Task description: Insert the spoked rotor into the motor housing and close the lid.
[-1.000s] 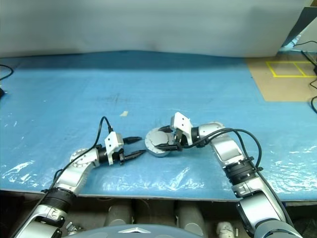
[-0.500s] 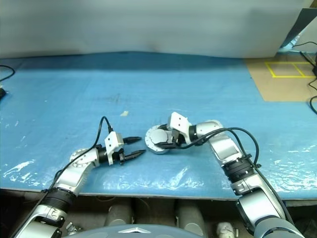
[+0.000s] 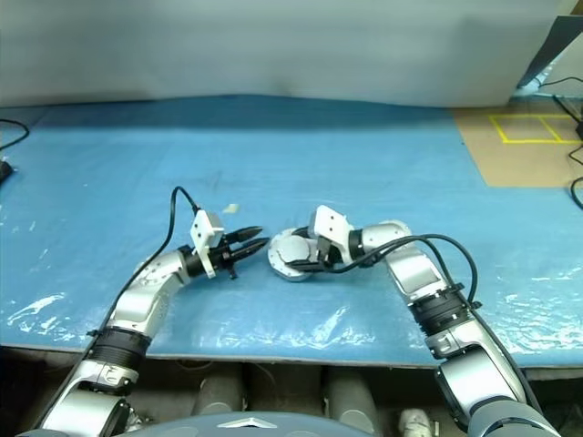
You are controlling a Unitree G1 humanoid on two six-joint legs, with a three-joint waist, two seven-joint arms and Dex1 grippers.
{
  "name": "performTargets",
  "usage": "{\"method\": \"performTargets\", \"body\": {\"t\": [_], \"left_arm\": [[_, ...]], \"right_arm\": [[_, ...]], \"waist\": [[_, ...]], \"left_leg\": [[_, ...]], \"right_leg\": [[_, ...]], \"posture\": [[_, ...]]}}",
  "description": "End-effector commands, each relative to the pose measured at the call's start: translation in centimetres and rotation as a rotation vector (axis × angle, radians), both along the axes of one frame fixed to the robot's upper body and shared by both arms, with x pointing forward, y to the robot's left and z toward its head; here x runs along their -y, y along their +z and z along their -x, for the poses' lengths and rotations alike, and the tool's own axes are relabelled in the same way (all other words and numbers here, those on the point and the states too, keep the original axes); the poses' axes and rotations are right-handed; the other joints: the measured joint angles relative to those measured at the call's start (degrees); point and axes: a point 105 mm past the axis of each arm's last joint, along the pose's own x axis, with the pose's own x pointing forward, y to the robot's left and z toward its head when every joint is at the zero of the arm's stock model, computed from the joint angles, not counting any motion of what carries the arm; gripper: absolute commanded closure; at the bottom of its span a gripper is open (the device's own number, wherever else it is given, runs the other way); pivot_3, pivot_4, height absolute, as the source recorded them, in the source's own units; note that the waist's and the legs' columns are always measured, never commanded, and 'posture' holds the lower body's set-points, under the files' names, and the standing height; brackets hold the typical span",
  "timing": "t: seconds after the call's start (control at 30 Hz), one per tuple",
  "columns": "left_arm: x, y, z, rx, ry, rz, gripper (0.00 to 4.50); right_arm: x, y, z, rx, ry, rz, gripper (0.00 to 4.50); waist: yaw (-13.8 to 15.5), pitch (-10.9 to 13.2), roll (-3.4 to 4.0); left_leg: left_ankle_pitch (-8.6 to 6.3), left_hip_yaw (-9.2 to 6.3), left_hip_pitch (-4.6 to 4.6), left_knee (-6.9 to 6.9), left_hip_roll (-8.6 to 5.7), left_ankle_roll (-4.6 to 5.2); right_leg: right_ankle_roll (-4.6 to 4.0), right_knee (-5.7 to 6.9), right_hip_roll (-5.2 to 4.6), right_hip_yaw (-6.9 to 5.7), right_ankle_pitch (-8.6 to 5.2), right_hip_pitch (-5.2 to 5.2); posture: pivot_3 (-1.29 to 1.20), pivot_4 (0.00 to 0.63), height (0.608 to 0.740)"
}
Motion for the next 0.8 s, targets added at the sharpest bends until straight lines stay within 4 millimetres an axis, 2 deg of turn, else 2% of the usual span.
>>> {"method": "performTargets", "body": {"t": [0.03,0.07,0.37,0.5,0.8], "left_arm": [[0.2,1.7,0.2,0.041,-0.031,0.028,4.20],[0.2,1.9,0.2,0.040,-0.040,0.033,4.46],[1.0,1.4,1.3,-0.005,-0.126,-0.029,4.46],[0.9,-0.7,2.3,-0.047,-0.163,-0.133,4.46],[0.6,-1.9,2.1,-0.054,-0.135,-0.189,4.46]], "right_arm": [[2.8,-4.0,-0.3,-0.075,-0.126,0.152,1.54],[2.8,-4.0,-0.4,-0.074,-0.129,0.151,1.54],[2.5,-3.9,-0.3,-0.072,-0.139,0.134,1.54],[2.5,-3.8,-0.3,-0.069,-0.145,0.129,1.54],[2.5,-3.8,-0.4,-0.064,-0.160,0.122,1.54]], "waist": [[-0.03,0.00,0.00],[-0.01,0.00,0.00],[0.10,-0.01,0.01],[0.04,-0.01,0.01],[0.10,-0.07,0.05]], "left_leg": [[0.00,0.00,0.00,-0.01,0.01,0.00],[0.00,0.00,0.00,-0.02,0.01,0.00],[0.00,0.00,0.00,-0.08,-0.01,0.00],[0.00,0.00,0.03,-0.13,-0.01,0.00],[0.00,0.00,0.04,-0.19,-0.04,0.00]], "right_leg": [[0.00,0.00,0.01,0.00,0.00,0.00],[0.00,0.00,0.01,0.00,0.00,0.00],[0.02,-0.04,-0.01,-0.01,-0.01,-0.01],[0.04,-0.06,0.00,0.00,-0.02,-0.01],[0.05,-0.12,-0.02,0.00,-0.03,0.00]], "posture": [[0.00,0.150,0.740],[0.00,0.150,0.740],[0.00,0.150,0.740],[0.00,0.150,0.740],[0.00,0.150,0.740]]}}
